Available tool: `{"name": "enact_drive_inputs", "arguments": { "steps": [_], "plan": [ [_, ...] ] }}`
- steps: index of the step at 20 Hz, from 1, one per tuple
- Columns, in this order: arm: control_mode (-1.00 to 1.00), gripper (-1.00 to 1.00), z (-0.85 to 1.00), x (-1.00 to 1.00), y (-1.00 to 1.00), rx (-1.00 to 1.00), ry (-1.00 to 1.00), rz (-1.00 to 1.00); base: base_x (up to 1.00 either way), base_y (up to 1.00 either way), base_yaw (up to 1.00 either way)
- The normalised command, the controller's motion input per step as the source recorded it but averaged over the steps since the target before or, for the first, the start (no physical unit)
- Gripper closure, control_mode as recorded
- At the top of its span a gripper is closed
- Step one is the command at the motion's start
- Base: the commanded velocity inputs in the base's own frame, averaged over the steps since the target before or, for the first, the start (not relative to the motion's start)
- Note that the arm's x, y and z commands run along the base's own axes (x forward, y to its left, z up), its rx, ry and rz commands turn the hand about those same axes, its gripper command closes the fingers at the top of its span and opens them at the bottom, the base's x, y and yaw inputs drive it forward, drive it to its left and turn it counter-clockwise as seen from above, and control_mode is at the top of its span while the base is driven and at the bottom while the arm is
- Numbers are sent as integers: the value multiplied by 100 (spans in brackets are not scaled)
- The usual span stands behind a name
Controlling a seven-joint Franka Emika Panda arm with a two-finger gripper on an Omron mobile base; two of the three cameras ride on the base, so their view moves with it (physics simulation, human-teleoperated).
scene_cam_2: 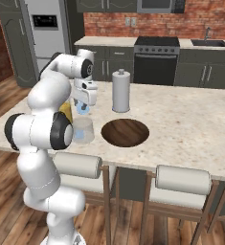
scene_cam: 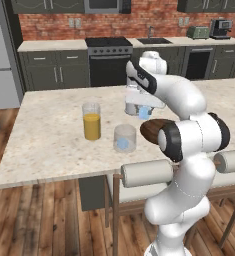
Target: There are two ice cubes in the ice bowl. Place both ice cubes in the glass cup.
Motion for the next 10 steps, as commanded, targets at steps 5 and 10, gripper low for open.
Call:
{"name": "enact_drive_inputs", "arguments": {
  "steps": [5,10],
  "plan": [
    [-100,100,-19,2,14,-1,1,0,0,0,0],
    [-100,100,-28,27,7,-4,-3,0,0,0,0]
  ]
}}
